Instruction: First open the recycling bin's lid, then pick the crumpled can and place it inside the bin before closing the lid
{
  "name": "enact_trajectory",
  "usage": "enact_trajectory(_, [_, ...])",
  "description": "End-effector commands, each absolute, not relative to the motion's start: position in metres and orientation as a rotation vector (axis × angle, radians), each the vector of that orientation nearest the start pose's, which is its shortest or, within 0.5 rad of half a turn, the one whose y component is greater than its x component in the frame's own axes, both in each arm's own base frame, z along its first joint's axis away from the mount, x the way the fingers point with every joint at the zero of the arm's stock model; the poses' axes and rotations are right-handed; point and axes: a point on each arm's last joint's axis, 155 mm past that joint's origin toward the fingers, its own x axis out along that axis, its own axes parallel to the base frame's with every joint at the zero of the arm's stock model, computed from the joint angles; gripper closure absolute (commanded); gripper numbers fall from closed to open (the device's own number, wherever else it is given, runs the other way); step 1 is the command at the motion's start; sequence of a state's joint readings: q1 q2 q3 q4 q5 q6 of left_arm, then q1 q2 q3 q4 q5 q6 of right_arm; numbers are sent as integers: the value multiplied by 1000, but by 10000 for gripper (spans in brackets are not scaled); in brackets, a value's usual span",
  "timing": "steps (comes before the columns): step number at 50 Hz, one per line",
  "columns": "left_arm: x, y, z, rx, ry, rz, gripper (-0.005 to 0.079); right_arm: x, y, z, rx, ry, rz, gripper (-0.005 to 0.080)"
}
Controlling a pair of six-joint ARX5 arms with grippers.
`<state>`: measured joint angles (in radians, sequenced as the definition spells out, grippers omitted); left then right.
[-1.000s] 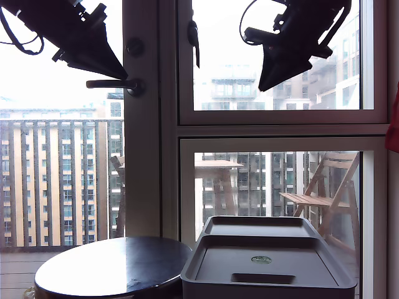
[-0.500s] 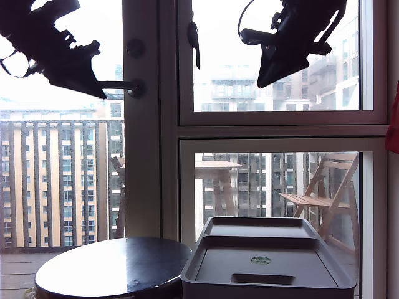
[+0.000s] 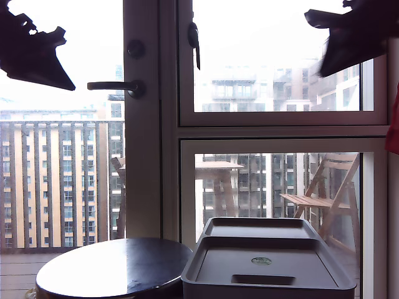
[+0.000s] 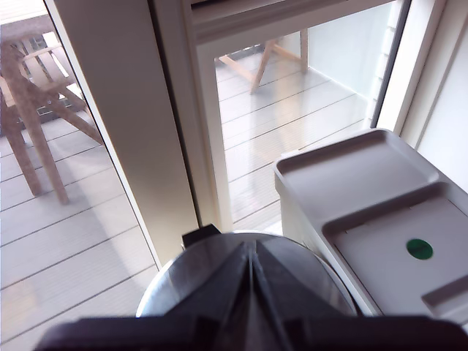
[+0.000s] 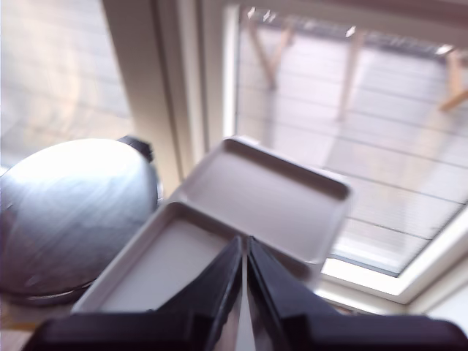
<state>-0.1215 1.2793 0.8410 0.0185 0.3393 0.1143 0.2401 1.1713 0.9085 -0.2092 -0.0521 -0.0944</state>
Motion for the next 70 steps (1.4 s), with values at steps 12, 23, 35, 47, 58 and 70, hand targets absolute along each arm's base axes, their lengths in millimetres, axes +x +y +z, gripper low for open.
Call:
enact_trajectory(12, [370, -83, 208, 9, 330, -362, 765, 337, 79, 223, -103, 365, 285, 765])
enact_trajectory(23, [344, -73, 197, -19, 311, -314, 765, 312, 63, 207, -92, 342, 247, 765])
enact_trajectory(35, [319, -62, 194, -70, 255, -263, 765, 289, 52, 193, -35, 293, 196, 765])
enact_trajectory(47, [294, -59, 181, -91, 234, -252, 765, 265, 46, 187, 6, 216, 182, 765])
enact_trajectory(58, [276, -53, 179, -101, 204, -230, 765, 252, 32, 173, 6, 186, 117, 765])
enact_trajectory(70, [255, -49, 175, -80, 217, -220, 765, 240, 32, 168, 14, 183, 123, 765])
